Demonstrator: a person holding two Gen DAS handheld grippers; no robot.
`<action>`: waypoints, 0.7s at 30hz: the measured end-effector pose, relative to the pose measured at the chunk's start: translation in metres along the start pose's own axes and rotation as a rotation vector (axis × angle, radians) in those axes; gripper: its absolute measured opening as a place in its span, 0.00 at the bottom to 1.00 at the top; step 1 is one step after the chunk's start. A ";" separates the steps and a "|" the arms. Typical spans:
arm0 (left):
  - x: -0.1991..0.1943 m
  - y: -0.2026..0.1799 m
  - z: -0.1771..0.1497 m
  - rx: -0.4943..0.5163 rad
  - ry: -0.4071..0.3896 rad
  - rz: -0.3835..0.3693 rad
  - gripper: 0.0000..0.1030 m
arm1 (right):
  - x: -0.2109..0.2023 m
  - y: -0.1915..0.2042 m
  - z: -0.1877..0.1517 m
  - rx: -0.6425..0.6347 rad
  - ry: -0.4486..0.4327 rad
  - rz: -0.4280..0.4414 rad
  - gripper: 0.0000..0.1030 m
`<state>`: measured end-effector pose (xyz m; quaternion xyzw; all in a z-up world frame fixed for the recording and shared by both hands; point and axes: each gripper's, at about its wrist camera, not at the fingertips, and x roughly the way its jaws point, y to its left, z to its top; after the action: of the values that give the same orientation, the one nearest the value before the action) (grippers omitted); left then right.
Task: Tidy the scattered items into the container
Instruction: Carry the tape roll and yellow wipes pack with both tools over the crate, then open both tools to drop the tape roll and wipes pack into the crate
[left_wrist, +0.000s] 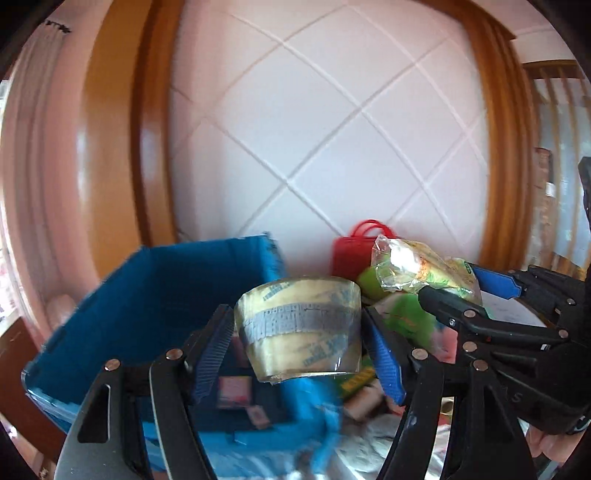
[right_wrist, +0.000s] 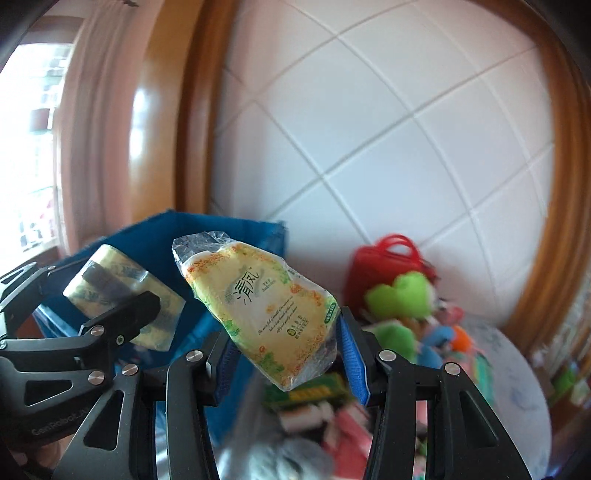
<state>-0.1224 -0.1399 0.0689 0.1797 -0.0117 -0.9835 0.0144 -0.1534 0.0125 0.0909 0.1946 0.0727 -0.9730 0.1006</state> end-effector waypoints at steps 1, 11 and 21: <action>0.004 0.009 0.002 -0.007 0.005 0.021 0.68 | 0.012 0.009 0.009 -0.013 0.003 0.030 0.47; 0.071 0.129 0.036 -0.021 0.132 0.151 0.68 | 0.102 0.099 0.083 -0.098 0.063 0.171 0.47; 0.204 0.231 0.051 0.028 0.494 0.142 0.68 | 0.268 0.173 0.121 -0.062 0.330 0.131 0.47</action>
<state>-0.3255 -0.3764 0.0515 0.4136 -0.0340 -0.9060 0.0835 -0.4012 -0.2221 0.0784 0.3529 0.1055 -0.9165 0.1563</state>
